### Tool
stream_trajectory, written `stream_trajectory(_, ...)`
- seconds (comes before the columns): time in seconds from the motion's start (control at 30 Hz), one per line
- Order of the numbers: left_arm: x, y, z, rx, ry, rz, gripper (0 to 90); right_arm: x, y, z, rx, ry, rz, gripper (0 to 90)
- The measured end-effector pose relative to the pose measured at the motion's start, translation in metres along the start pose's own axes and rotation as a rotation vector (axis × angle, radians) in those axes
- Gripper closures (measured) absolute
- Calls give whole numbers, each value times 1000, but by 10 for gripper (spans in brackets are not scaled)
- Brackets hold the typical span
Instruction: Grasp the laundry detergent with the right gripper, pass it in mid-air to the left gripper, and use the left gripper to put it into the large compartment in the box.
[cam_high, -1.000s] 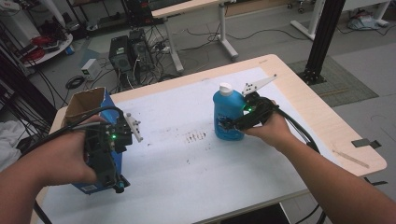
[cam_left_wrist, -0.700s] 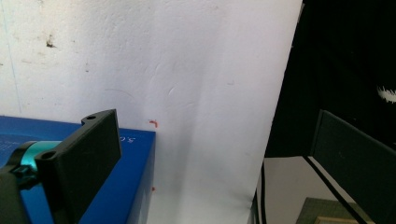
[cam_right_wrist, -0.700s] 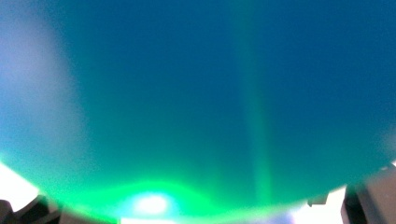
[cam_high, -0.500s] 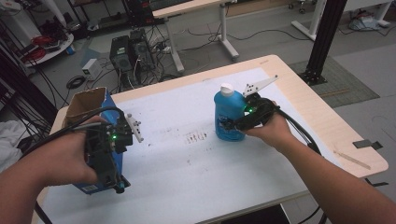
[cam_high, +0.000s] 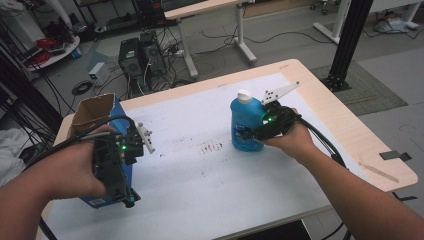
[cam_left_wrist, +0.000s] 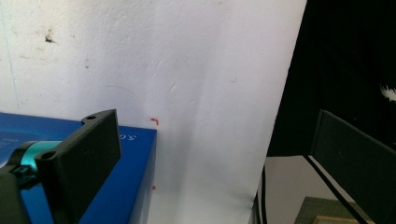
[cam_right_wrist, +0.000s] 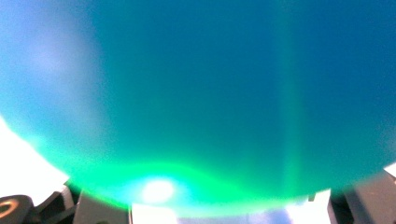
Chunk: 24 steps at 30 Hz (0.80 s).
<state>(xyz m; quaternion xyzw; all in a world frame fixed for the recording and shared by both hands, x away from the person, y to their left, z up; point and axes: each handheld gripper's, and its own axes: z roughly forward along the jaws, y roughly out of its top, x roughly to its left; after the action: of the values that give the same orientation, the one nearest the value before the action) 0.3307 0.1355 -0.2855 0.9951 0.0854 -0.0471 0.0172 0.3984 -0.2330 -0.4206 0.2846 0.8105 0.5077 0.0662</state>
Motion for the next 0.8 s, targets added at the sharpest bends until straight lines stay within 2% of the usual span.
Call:
stream_trajectory(0.2, 0, -1, 0, 0, 1, 2, 17, 2, -1, 0, -11, -12, -32, 428)
stream_trajectory(0.3, -1, -1, -1, 0, 1, -6, 17, 3, 0, -1, -14, -21, -58, 448)
stream_trajectory(0.33, -1, -1, -1, 0, 2, -3, 17, 4, 0, -1, -14, -32, -80, 458)
stream_trajectory(0.47, -1, 0, -1, 1, 3, 0, 17, 7, 0, 0, -14, -45, -98, 465)
stream_trajectory(0.5, -2, 0, -2, 2, 2, 0, 17, 9, 1, 0, -11, -51, -117, 466)
stream_trajectory(0.67, -2, 1, -2, 0, 5, 3, 17, 12, 2, -3, -10, -51, -127, 466)
stream_trajectory(0.8, -3, 1, -4, -3, 9, 1, 17, 13, 6, -11, -39, -46, -115, 466)
